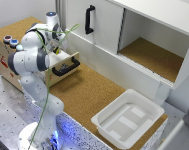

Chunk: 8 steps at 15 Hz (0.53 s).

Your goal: Put the yellow block on top of the drawer

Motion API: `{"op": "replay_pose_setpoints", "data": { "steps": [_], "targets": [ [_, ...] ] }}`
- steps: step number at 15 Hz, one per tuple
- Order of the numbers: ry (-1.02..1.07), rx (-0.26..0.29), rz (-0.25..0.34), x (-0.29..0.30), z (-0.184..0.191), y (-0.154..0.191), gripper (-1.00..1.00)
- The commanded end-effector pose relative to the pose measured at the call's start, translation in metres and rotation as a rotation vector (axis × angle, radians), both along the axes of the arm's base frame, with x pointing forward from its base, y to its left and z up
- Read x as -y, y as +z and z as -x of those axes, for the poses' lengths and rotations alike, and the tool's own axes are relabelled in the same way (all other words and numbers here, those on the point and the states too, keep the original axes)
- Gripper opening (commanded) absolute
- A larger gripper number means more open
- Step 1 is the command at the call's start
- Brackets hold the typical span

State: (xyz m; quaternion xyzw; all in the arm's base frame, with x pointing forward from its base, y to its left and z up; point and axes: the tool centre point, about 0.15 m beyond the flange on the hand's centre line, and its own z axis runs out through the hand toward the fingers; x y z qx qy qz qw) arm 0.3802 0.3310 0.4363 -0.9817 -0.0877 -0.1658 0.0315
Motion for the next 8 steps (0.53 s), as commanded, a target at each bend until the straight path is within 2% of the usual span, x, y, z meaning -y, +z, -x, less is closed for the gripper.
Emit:
{"op": "replay_pose_setpoints", "data": {
  "steps": [1,4,6,8],
  "targets": [
    [0.271,0.009,0.040,-0.049,0.008,0.048,-1.00],
    [0.487,-0.040,0.040,-0.082,0.000,0.048,-1.00],
    [0.691,-0.100,0.070,-0.112,0.000,0.052,-1.00],
    [0.853,-0.128,0.119,-0.134,0.004,0.052,-1.00]
  ]
}}
